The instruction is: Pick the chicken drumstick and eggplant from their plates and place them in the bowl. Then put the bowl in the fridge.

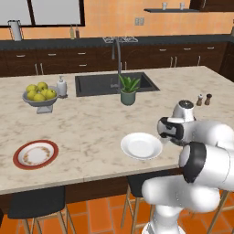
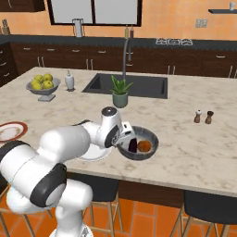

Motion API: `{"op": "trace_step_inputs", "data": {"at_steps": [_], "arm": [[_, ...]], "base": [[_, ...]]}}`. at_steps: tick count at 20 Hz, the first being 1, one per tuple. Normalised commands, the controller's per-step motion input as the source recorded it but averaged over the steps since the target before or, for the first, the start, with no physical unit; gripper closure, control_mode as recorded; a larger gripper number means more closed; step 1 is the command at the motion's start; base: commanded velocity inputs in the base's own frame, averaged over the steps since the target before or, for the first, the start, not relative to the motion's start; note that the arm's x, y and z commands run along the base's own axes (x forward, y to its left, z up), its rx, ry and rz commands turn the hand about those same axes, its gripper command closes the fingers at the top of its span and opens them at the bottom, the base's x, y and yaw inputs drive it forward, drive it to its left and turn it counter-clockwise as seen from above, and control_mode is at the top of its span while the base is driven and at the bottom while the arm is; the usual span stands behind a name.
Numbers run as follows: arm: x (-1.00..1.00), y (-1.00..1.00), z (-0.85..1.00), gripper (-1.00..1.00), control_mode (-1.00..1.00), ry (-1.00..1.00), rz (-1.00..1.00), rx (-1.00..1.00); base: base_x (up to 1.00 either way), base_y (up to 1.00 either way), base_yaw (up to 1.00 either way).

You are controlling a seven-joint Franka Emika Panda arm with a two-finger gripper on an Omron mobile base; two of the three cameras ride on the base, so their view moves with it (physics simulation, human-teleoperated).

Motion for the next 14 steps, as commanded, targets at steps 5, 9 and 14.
{"op": "trace_step_inputs", "data": {"at_steps": [5,9,14], "arm": [[-0.69,0.80,0.97,1.00,-1.00,0.00,0.49,-0.09],[-0.82,0.99,0.75,1.00,-1.00,0.00,0.61,-0.18],[-0.96,0.80,0.55,1.00,-1.00,0.00,0.66,-0.25]], "base": [[0.00,0.00,0.00],[0.00,0.00,0.00],[0.00,0.00,0.00]]}}
